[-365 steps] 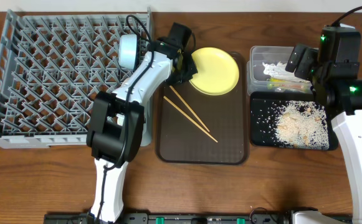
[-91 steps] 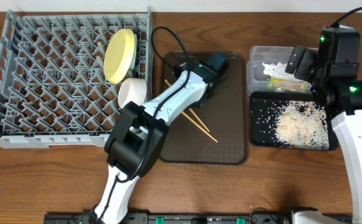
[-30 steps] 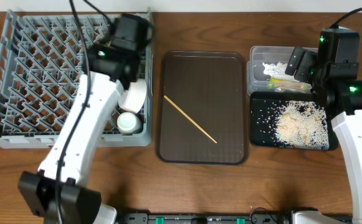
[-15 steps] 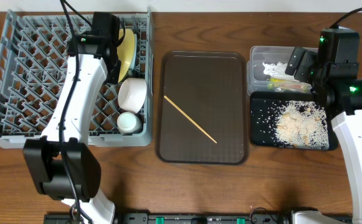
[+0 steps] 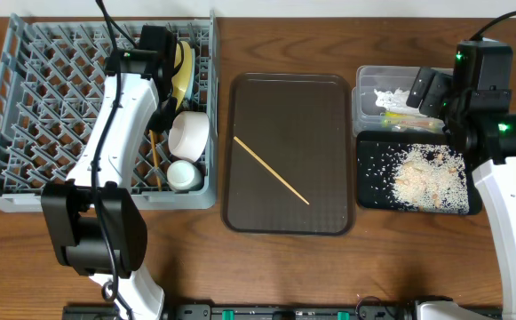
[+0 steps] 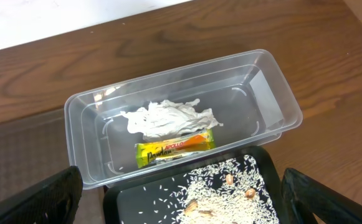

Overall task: Sort waste into correct bins and load items into the dishwasher
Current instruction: 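Carry the chopstick to the rack and release it beside the cup, then return the left gripper to the remaining chopstick and grasp it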

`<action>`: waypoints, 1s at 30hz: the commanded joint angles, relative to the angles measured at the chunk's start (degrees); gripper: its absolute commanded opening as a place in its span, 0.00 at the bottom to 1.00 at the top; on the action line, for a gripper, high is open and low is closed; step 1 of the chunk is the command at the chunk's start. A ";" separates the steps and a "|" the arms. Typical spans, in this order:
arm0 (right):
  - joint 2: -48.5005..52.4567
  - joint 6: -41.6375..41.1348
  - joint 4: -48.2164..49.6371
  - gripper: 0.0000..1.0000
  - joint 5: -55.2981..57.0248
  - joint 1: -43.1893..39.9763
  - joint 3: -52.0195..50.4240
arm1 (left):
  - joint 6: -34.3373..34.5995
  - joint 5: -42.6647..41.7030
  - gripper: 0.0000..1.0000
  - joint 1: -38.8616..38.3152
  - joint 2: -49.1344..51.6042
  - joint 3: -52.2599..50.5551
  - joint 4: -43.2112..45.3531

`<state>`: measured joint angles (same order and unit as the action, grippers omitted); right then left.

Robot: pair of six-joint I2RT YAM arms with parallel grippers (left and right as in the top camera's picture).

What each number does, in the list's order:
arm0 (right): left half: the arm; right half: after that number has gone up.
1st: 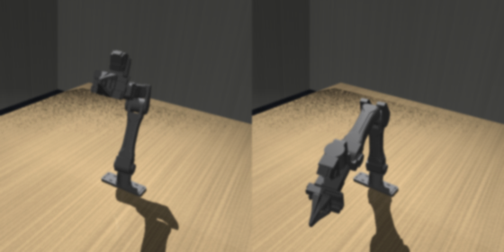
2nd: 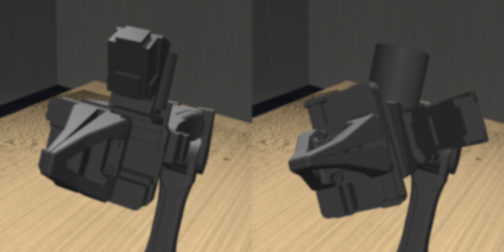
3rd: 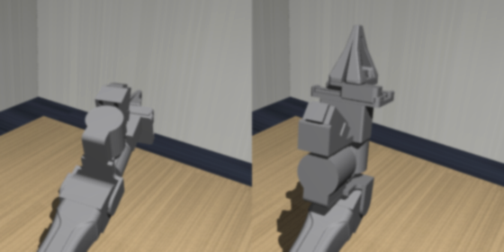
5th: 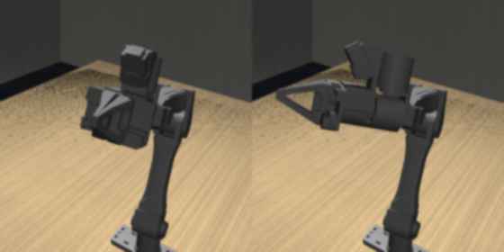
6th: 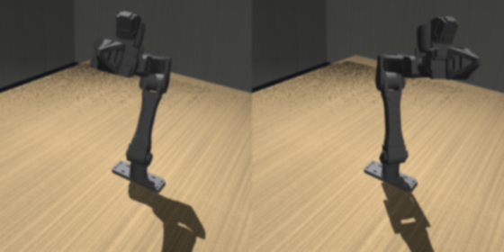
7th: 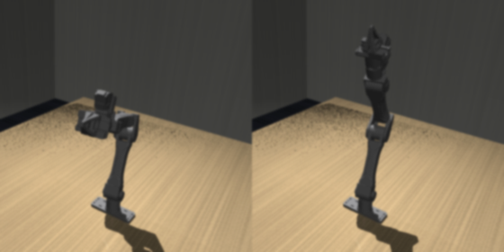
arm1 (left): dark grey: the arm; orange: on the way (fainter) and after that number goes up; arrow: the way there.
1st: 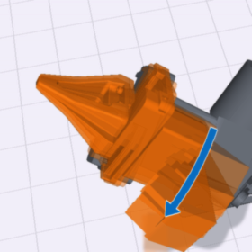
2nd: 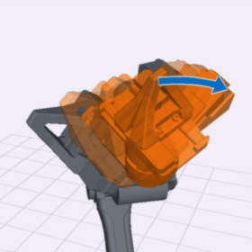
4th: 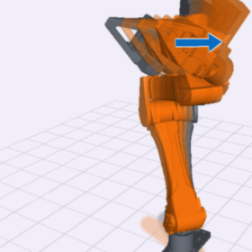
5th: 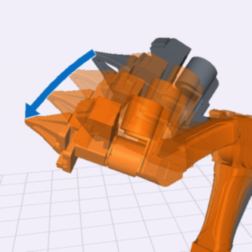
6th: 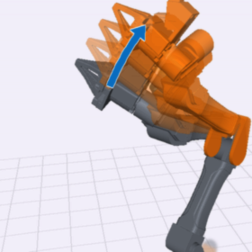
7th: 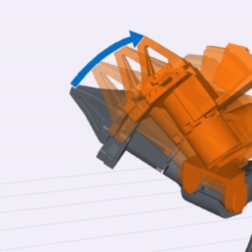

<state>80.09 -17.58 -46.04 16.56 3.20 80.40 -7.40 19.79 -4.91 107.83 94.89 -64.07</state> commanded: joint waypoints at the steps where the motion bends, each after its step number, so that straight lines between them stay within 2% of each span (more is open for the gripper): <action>1: -0.26 -0.63 -0.09 0.99 0.98 -0.52 0.07 | 0.17 0.17 0.43 0.39 0.59 -0.63 -0.20; 6: -0.26 -0.61 -0.09 0.99 0.98 -0.52 0.07 | 3.23 0.11 0.43 -1.46 -0.98 3.17 -3.61; 9: -0.26 -0.61 -0.09 0.99 1.01 -0.52 0.07 | 7.48 -1.64 0.43 -4.83 -3.23 7.78 -7.30; 12: -0.26 -0.63 -0.09 0.99 1.01 -0.52 0.07 | 24.85 -8.68 0.48 -11.08 -6.91 11.21 -8.87; 14: -0.26 -0.61 -0.09 0.99 1.01 -0.50 0.07 | 32.65 -12.39 0.48 -15.26 -7.85 11.21 -7.65; 18: -0.26 -0.63 -0.09 0.99 1.01 -0.52 0.07 | 39.30 -13.14 0.49 -23.21 -6.86 9.66 -2.73; 21: -0.26 -0.63 -0.09 0.99 1.01 -0.52 0.07 | 43.63 -13.16 0.57 -27.80 -4.94 7.69 1.64; 30: -0.28 -0.63 -0.09 0.99 0.98 -0.52 0.07 | 55.06 -13.16 0.52 -34.69 5.29 6.40 3.04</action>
<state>80.09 -17.58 -46.04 16.56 3.20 80.40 40.95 6.70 -38.79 109.65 101.86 -60.84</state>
